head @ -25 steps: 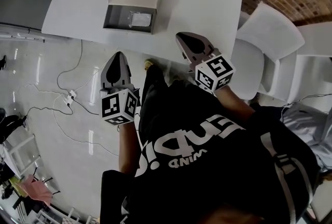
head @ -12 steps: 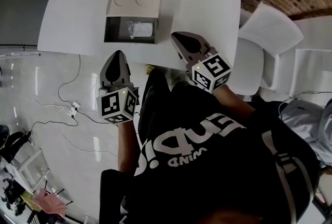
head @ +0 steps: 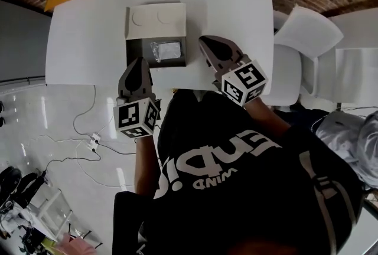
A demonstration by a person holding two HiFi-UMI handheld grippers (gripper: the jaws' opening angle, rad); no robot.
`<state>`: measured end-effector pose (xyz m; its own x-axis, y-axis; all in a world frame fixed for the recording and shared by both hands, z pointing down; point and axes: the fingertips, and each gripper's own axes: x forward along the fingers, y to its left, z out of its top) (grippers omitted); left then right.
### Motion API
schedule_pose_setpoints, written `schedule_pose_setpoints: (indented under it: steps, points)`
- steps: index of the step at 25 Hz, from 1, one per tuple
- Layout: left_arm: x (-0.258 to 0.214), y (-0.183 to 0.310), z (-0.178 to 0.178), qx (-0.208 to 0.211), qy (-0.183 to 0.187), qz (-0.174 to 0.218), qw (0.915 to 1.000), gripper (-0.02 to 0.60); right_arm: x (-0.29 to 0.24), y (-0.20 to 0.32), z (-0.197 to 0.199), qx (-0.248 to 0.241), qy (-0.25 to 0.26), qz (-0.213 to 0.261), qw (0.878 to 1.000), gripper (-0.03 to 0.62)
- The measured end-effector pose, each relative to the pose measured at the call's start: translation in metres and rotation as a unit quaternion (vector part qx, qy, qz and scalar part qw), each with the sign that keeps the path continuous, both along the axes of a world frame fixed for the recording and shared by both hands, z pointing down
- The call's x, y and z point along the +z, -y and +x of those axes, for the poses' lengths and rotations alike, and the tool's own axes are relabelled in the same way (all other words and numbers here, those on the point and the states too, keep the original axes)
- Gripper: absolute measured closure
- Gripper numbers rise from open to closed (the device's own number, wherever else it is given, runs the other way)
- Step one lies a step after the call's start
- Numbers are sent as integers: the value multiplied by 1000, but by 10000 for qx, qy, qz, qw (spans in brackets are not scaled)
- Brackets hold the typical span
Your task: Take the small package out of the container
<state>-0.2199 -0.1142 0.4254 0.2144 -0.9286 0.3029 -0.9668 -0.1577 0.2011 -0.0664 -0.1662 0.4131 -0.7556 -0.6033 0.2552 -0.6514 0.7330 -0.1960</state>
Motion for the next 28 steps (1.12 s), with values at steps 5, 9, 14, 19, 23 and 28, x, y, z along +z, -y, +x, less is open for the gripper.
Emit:
schedule_pose_setpoints:
  steps: [5, 9, 14, 19, 23, 28]
  points:
    - [-4, 17, -5, 131, 93, -14, 9999, 574, -3, 7, -4, 124, 17, -14, 9999, 594]
    - [-4, 29, 0, 177, 127, -18, 9998, 572, -7, 17, 5, 197, 32, 25, 9998, 594]
    - [-1, 37, 9, 250, 24, -139, 9996, 481, -12, 31, 13, 235, 52, 86, 9997, 594]
    - [0, 48, 14, 238, 71, -152, 9996, 401, -12, 39, 14, 191, 124, 103, 9997, 594]
    - [2, 55, 16, 187, 44, -179, 9997, 361, -11, 44, 15, 115, 148, 108, 9998, 594]
    - [1, 60, 19, 160, 49, -165, 9997, 319, -11, 50, 14, 16, 184, 120, 9998, 594]
